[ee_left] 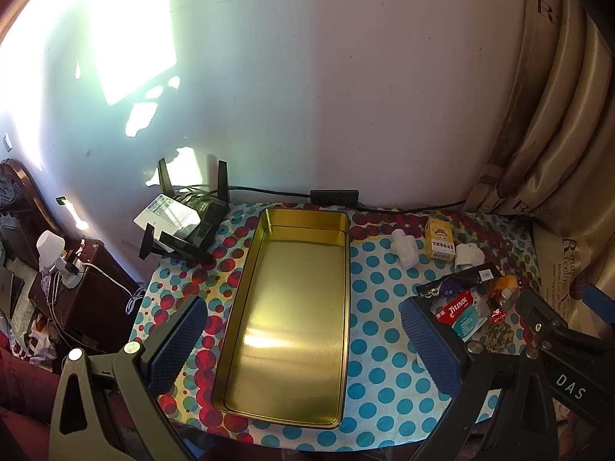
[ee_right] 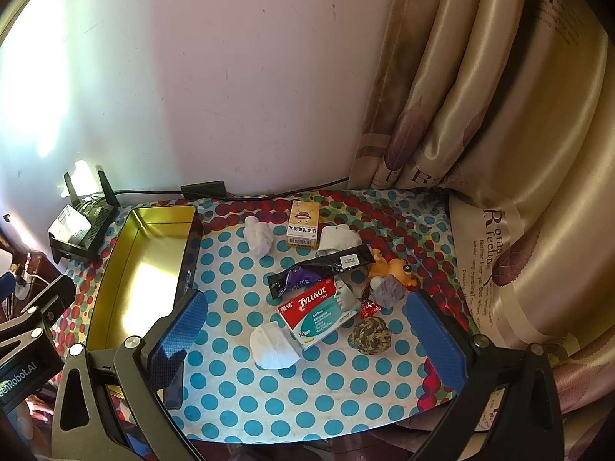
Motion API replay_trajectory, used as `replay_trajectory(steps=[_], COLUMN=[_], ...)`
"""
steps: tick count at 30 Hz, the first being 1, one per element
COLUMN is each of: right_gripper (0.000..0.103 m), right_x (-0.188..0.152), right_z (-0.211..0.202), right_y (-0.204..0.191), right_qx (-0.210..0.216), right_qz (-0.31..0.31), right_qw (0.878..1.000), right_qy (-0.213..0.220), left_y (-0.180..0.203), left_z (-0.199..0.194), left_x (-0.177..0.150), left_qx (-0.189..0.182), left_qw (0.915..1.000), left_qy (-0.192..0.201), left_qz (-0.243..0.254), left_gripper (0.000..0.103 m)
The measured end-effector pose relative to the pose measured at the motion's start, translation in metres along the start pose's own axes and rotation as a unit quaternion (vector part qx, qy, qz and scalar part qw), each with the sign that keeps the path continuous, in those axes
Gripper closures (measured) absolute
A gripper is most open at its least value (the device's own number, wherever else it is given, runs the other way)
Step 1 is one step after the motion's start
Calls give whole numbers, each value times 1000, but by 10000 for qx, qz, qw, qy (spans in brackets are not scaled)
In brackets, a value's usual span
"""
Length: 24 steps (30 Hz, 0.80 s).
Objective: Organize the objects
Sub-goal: 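Move the left gripper toward the white sock on the cloth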
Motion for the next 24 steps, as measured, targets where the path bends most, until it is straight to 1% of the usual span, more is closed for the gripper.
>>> replay_trajectory(steps=[20, 22, 24], right_gripper=[0, 0, 0], right_x=[-6, -4, -5], right_z=[-2, -3, -2], right_y=[2, 3, 8], right_qx=[38, 39, 23], right_qz=[0, 26, 79], right_qw=[10000, 9999, 9999], right_qy=[-81, -90, -105], left_y=[3, 6, 11], left_z=[0, 3, 8], left_x=[-2, -4, -7], left_qx=[-86, -176, -423], left_qw=[10000, 9998, 9989], left_qy=[-36, -90, -191], left_qz=[-18, -36, -120], left_gripper=[0, 0, 0])
Point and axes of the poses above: each gripper's, at about its wrist camera, not at the fingertips, and z roughly the way its jaws point, y to its right, x to its top, the point moved 8 cm from there along z, roughly the way its jaws point, and after that the axes turned 6 degrees about y, right-handed, at the moved point
